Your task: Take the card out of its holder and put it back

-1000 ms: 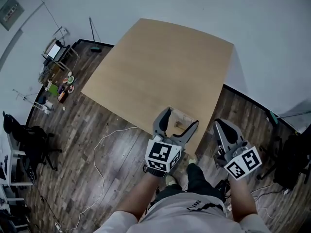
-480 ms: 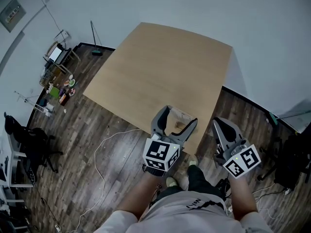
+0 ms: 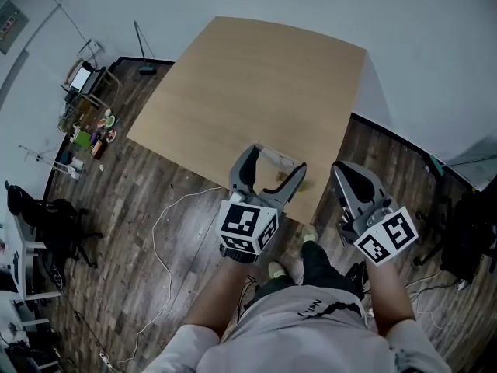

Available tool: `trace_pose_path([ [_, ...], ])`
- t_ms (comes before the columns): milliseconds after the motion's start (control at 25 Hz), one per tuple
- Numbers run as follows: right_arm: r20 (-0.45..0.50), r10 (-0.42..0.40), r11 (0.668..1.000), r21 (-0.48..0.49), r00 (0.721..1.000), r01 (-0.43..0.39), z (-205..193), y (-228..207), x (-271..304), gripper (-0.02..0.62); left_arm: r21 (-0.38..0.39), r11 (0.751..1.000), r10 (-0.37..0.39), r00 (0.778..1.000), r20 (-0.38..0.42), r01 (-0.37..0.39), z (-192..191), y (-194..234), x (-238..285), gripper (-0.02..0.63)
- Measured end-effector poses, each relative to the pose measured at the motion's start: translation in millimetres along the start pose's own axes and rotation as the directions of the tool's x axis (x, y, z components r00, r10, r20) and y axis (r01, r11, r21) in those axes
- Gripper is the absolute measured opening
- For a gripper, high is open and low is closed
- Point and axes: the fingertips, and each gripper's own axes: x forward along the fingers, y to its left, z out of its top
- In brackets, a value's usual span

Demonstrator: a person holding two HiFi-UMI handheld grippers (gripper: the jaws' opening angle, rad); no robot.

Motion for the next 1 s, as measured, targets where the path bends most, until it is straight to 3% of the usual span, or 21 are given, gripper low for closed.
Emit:
trace_pose_path([
  [1000, -0.163, -0.034, 0.996, 0.074, 0.986, 0.047, -116, -58, 3, 0.014, 0.036, 0.999, 0.037, 0.996, -0.087, -0.034, -154, 14, 54, 0.440],
])
